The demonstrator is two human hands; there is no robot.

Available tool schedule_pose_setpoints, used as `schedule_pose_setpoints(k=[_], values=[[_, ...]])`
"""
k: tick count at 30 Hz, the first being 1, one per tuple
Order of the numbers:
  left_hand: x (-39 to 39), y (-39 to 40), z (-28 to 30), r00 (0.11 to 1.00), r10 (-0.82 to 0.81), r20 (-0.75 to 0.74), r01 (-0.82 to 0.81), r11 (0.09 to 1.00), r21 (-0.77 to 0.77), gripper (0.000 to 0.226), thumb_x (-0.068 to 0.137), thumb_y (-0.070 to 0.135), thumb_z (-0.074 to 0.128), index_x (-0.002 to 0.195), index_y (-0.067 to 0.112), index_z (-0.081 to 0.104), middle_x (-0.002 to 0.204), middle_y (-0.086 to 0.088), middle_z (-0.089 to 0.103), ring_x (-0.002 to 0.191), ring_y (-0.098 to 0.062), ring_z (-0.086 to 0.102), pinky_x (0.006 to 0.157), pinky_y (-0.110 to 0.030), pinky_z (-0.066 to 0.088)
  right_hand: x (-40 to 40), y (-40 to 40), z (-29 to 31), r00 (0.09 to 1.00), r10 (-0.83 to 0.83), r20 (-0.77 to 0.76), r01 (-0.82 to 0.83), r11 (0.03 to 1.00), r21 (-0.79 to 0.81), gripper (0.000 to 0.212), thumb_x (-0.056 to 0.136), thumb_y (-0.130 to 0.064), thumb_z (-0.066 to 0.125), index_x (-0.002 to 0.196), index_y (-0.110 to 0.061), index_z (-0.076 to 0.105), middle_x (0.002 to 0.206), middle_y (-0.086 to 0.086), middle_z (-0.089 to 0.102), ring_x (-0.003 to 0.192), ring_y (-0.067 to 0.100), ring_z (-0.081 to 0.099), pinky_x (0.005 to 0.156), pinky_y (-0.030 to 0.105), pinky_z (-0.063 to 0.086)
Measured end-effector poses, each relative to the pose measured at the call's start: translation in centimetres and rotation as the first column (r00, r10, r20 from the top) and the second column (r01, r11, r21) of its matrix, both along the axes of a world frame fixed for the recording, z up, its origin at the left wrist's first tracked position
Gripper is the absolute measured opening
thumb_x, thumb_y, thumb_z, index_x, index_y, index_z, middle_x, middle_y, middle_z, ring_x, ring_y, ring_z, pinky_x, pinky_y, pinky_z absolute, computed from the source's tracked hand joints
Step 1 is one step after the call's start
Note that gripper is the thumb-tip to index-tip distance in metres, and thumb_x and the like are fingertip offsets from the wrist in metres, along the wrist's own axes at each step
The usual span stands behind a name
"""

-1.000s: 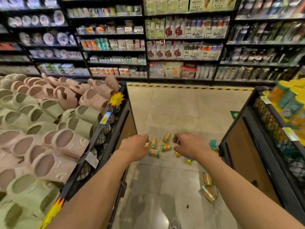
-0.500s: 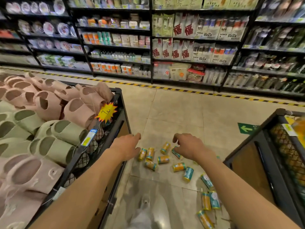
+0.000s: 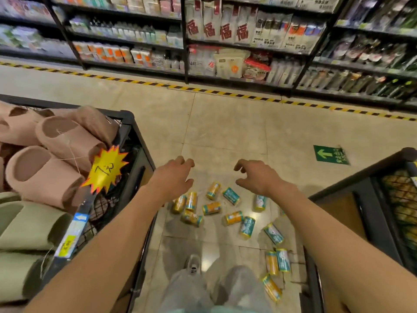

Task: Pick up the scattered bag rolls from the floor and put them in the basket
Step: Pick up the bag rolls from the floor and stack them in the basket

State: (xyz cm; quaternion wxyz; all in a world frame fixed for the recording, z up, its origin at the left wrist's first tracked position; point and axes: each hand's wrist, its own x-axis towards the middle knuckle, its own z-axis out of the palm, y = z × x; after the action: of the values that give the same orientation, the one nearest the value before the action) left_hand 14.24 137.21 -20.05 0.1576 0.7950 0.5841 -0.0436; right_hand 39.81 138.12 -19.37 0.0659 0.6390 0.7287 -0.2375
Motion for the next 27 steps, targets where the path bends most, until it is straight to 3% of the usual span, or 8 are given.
schedule_pose_setpoints(k=[5, 11, 22, 27], values=[[1.4, 4.6, -5.3, 1.000, 0.003, 0.008, -0.003, 1.000, -0.009, 0.048, 0.097, 0.037, 0.053, 0.140, 0.021, 0.041, 0.131, -0.007, 0.049, 0.116, -0.027, 0.053, 0.082, -0.044, 0.053, 1.2, 5.0, -5.8, 0.999, 0.038, 0.006, -0.037, 0.998, -0.044, 0.043, 0.091, -0.033, 0.065, 0.131, -0.025, 0.054, 0.130, 0.004, 0.061, 0.118, 0.027, 0.056, 0.090, 0.041, 0.049], [2.4, 6.9, -18.2, 0.998, -0.006, -0.061, -0.002, 0.992, -0.130, 0.053, 0.094, 0.035, 0.057, 0.143, 0.023, 0.039, 0.139, -0.007, 0.043, 0.122, -0.028, 0.048, 0.088, -0.045, 0.052, 2.3, 7.8, -18.1, 0.995, 0.096, 0.032, -0.094, 0.993, -0.077, 0.048, 0.089, -0.033, 0.065, 0.134, -0.027, 0.051, 0.128, 0.006, 0.059, 0.118, 0.030, 0.055, 0.090, 0.042, 0.049], [3.4, 7.9, -58.0, 0.967, -0.217, -0.135, 0.172, 0.943, -0.286, 0.074, 0.083, 0.040, 0.071, 0.146, 0.023, 0.035, 0.145, -0.006, 0.037, 0.128, -0.032, 0.045, 0.099, -0.047, 0.046, 0.8, 8.9, -57.0, 0.985, 0.172, 0.022, -0.169, 0.979, -0.116, 0.060, 0.084, -0.039, 0.069, 0.138, -0.022, 0.049, 0.128, 0.011, 0.057, 0.121, 0.035, 0.055, 0.093, 0.044, 0.050], [1.9, 7.9, -71.6, 0.944, -0.274, -0.184, 0.222, 0.939, -0.262, 0.077, 0.079, 0.043, 0.071, 0.145, 0.025, 0.035, 0.142, -0.004, 0.042, 0.127, -0.027, 0.048, 0.095, -0.041, 0.049, 0.5, 10.1, -71.2, 0.961, 0.253, 0.108, -0.249, 0.967, -0.054, 0.065, 0.084, -0.043, 0.067, 0.142, -0.024, 0.045, 0.130, 0.013, 0.056, 0.118, 0.037, 0.057, 0.084, 0.039, 0.047]])
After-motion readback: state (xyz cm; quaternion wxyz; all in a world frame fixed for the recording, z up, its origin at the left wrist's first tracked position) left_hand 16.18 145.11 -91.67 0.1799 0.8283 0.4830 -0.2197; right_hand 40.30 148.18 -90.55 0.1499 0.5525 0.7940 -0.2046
